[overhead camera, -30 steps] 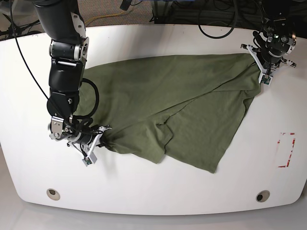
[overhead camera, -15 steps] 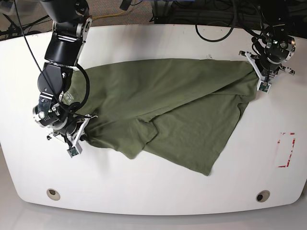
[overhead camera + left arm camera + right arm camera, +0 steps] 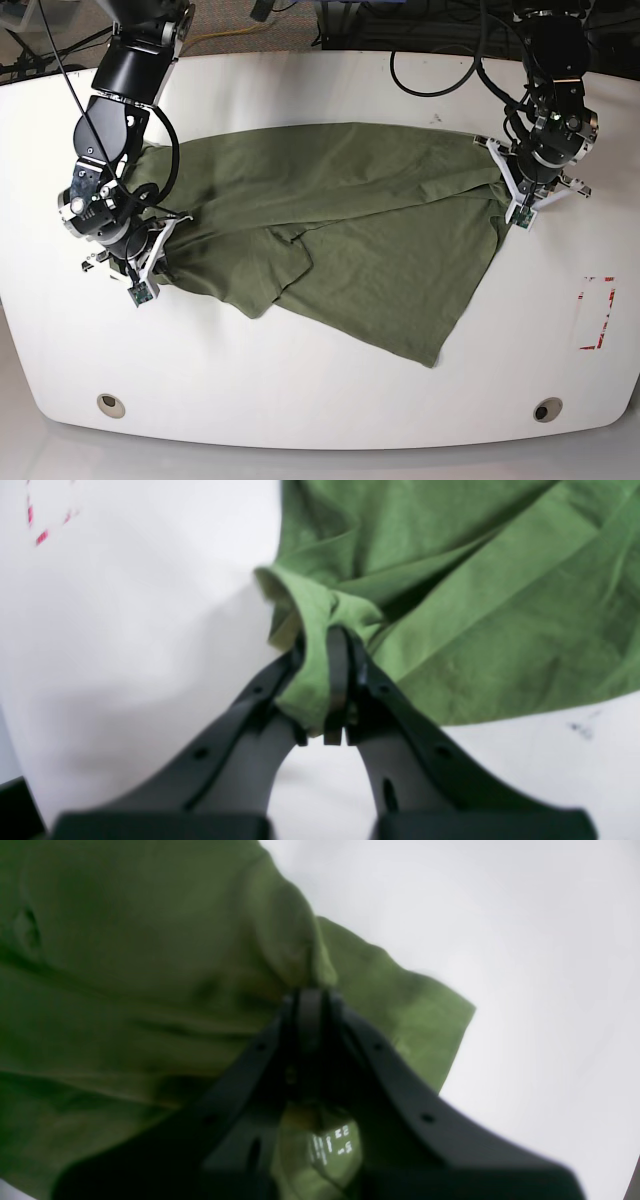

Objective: Fold the T-shirt properly
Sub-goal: 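Lift the shirt with both grippers and shake it out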

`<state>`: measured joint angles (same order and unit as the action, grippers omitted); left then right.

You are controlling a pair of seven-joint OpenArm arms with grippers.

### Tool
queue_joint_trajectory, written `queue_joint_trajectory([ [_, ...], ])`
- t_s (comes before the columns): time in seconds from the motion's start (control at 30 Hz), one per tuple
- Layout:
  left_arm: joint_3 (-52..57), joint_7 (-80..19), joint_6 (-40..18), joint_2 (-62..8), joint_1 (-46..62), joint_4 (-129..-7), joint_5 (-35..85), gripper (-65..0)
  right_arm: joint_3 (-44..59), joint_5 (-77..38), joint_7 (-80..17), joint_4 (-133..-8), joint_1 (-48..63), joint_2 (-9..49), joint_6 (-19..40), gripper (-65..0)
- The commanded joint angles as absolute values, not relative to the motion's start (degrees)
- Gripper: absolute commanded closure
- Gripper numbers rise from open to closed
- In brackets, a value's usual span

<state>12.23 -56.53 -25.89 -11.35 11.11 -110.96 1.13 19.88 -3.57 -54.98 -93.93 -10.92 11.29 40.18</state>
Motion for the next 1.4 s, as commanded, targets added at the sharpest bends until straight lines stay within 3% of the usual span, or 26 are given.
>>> queue_joint_trajectory([
  [0.0, 10.86, -57.63, -25.45, -11.47, 5.67, -112.04, 1.27, -1.5, 20.09, -3.91, -53.85, -94.9, -15.6, 12.35, 40.0, 0.0],
  [0.5, 10.59, -66.33, -25.45, -6.73, -20.18, -112.04, 1.27, -1.5, 19.38, -3.91, -53.93, -81.89, -40.13, 18.24, 40.0, 0.0],
  [0.83, 10.77, -66.68, -25.54, -7.08, -37.41, -112.84, -5.05, -1.5, 9.27, -4.0, -55.16, -79.16, -57.98, 21.76, 40.0, 0.0],
  [1.0, 11.56, -66.68, -25.71, -10.95, -46.2, -112.4, -4.7, -1.5, 7.96, -4.0, -58.42, -79.34, -65.98, 21.85, 40.0, 0.0],
  [1.17, 11.56, -66.59, -25.71, -14.11, -51.91, -112.22, -1.63, -1.7, 7.96, -4.35, -61.58, -84.79, -68.53, 22.02, 40.0, 0.0],
  [1.37, 11.65, -66.68, -25.71, -14.29, -47.52, -112.75, 1.8, -1.7, 8.22, -4.44, -66.24, -95.96, -61.41, 22.02, 40.0, 0.0],
])
